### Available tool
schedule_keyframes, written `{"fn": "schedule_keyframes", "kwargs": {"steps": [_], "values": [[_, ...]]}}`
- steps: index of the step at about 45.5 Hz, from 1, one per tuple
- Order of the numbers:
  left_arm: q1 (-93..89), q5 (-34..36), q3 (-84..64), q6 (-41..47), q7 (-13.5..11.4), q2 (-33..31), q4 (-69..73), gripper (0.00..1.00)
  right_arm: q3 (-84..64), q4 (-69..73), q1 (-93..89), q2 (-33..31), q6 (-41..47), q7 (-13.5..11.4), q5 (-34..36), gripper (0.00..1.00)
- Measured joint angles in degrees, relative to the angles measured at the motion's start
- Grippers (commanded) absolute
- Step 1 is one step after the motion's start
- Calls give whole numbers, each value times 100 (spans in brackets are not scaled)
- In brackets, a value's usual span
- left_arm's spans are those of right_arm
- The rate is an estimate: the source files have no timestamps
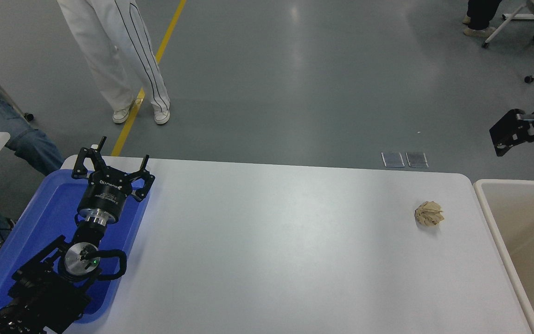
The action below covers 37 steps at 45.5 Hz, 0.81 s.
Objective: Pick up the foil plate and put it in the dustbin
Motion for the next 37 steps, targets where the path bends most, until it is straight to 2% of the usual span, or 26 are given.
{"fn": "schedule_keyframes", "kwargs": {"steps": [37], "values": [[0,0,-7,2,0,0,0,100,-5,120,84,468,4,8,512,100]]}}
